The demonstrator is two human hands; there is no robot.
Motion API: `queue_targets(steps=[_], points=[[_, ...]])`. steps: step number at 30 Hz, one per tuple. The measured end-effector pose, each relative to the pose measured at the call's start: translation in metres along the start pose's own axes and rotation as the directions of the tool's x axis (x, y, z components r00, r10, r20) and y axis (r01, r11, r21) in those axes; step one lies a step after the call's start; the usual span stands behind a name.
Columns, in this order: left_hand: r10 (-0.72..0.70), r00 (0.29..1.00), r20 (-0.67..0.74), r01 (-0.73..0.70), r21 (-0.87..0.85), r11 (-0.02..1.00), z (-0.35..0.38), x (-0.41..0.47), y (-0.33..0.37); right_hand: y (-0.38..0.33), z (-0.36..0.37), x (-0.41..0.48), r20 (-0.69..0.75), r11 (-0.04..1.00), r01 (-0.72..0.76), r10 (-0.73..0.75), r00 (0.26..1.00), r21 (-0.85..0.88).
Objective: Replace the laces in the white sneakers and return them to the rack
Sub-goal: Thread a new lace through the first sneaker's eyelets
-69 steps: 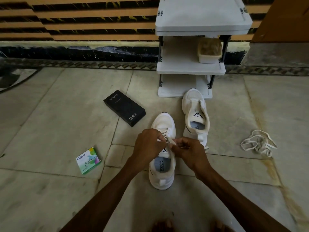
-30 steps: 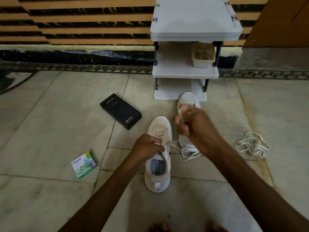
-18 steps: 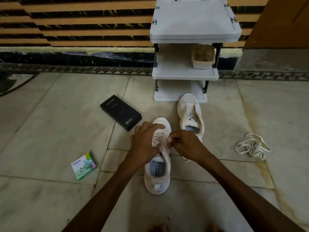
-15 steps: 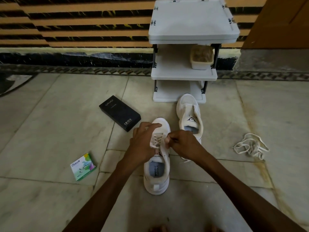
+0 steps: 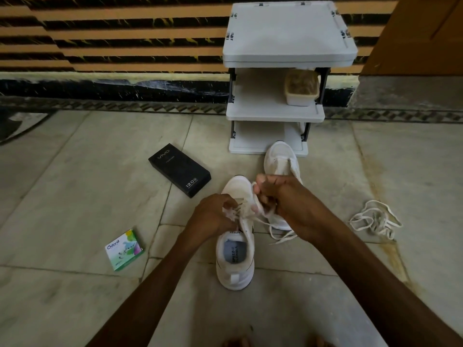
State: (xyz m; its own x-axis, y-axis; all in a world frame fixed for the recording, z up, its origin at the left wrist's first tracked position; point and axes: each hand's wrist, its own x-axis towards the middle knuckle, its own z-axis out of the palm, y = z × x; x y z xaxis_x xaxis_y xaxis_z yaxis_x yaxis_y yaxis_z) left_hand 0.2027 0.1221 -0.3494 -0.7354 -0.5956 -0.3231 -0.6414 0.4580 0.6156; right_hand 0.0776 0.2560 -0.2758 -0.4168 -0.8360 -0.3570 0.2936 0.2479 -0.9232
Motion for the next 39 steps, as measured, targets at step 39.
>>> queue_targets(steps=[39], points=[[0.288,0.941,-0.176,-0.286,0.035,0.958,-0.016,-0.007,0.047,-0.008,-0.013,-0.014,-0.115,0.695,0.057,-0.199,0.973,-0.717]])
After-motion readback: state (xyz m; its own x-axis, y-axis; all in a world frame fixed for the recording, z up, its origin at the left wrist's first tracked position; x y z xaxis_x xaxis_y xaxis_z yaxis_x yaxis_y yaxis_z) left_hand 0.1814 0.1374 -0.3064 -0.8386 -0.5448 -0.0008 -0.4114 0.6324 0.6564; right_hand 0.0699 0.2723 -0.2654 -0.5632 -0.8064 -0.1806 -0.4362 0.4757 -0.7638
